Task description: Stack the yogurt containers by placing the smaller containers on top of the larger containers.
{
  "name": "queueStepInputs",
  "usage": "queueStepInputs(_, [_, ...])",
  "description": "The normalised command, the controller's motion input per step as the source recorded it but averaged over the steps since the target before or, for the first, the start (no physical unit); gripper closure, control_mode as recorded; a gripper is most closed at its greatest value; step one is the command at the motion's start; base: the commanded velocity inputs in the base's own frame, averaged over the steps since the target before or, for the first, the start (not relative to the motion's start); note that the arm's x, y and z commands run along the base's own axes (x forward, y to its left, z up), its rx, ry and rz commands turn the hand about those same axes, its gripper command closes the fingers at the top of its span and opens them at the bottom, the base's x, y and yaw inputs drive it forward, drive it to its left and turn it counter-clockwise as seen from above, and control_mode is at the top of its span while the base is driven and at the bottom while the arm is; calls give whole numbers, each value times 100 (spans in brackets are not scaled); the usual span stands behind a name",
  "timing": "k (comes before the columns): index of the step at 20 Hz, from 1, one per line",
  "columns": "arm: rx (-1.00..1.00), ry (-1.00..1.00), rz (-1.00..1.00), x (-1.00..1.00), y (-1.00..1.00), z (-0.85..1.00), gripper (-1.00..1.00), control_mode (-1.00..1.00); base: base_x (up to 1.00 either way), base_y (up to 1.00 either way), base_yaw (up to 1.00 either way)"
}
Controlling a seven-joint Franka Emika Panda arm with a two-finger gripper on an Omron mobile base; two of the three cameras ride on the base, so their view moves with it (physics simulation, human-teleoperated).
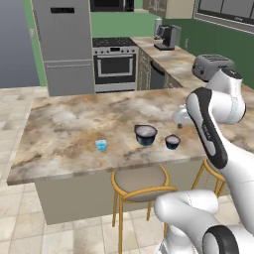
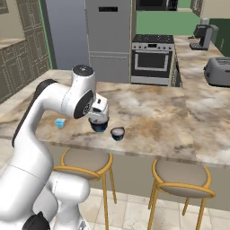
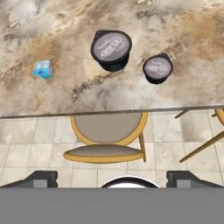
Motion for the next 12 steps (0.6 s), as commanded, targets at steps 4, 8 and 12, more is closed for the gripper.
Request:
queueStepInputs(4, [9,0,-19,0,-8,-20,-100,-100,0,0,0])
queueStepInputs(8, [11,0,-21,0,-13,-4,-100,-100,0,0,0])
queueStepInputs(12, [17,4,-17,0,-19,0,-100,-100,0,0,0])
